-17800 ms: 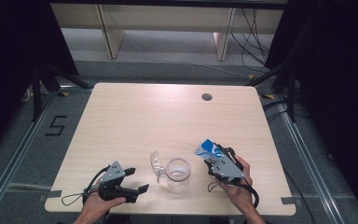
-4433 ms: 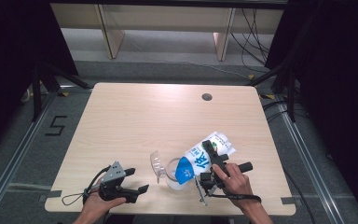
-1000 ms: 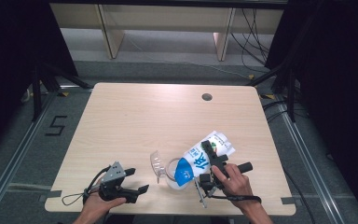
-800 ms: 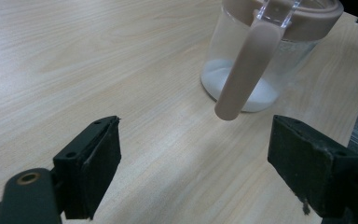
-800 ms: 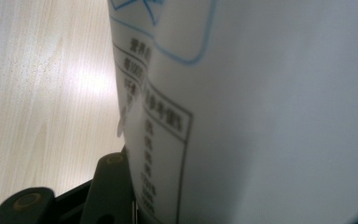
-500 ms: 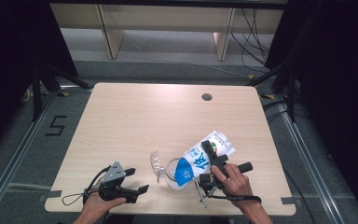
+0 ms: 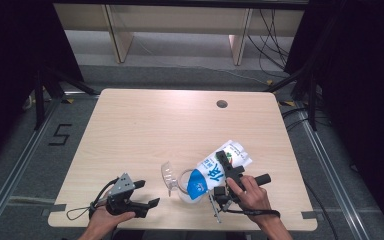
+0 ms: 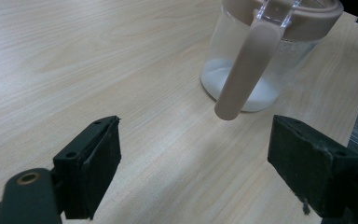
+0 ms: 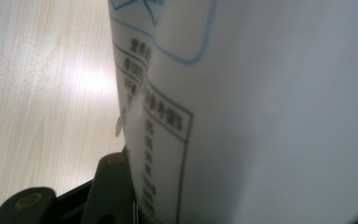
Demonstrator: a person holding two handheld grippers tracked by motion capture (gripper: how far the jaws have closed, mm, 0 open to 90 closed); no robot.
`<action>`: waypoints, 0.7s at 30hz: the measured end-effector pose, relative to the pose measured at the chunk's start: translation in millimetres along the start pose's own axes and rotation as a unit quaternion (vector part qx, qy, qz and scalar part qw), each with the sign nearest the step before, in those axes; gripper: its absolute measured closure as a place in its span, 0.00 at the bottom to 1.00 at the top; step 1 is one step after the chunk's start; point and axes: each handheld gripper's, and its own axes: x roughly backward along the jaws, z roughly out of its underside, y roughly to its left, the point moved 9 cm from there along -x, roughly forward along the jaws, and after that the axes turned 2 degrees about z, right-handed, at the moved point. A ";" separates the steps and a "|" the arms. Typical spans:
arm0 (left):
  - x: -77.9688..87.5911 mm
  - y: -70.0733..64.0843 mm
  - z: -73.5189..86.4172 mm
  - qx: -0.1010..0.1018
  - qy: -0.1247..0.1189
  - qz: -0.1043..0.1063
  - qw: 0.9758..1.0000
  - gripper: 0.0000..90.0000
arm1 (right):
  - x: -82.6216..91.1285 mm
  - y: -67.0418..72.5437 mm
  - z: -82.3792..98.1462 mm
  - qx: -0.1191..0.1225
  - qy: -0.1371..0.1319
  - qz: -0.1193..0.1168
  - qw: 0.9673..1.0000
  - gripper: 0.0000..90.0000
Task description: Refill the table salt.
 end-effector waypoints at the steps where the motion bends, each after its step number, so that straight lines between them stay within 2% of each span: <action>1: 0.0 0.0 0.0 0.000 0.000 0.000 1.000 0.18 | 0.0 0.0 0.0 -0.001 0.000 0.001 1.000 0.62; 10: 0.0 -0.1 0.0 0.000 0.000 0.000 1.000 0.19 | -0.1 -1.1 -0.1 0.000 -0.002 0.004 1.000 0.62; 12: 0.2 -0.3 0.2 0.000 0.002 0.002 1.000 0.19 | -0.9 -4.3 -1.4 0.010 -0.009 0.013 1.000 0.62; 16: 0.5 0.4 0.1 -0.001 0.002 -0.002 1.000 0.19 | -0.5 -2.0 -1.3 -0.004 -0.007 0.010 1.000 0.63; 17: 0.3 0.3 0.0 -0.001 0.001 -0.001 1.000 0.19 | -0.6 -3.1 -1.1 0.005 -0.008 0.010 1.000 0.63; 18: 0.6 0.3 0.3 0.000 0.003 -0.003 1.000 0.19 | -0.6 -3.5 -1.3 0.003 -0.009 0.013 1.000 0.63; 19: 0.9 0.4 0.5 0.000 0.005 -0.003 1.000 0.19 | -0.1 -2.2 -0.5 0.000 -0.004 0.009 1.000 0.63; 20: 0.7 0.4 0.2 -0.001 0.003 -0.003 1.000 0.19 | 2.4 1.1 2.3 -0.006 0.014 -0.004 1.000 0.63; 21: 0.6 0.4 0.1 -0.001 0.002 -0.002 1.000 0.19 | 2.6 0.8 2.4 -0.004 0.015 -0.004 1.000 0.63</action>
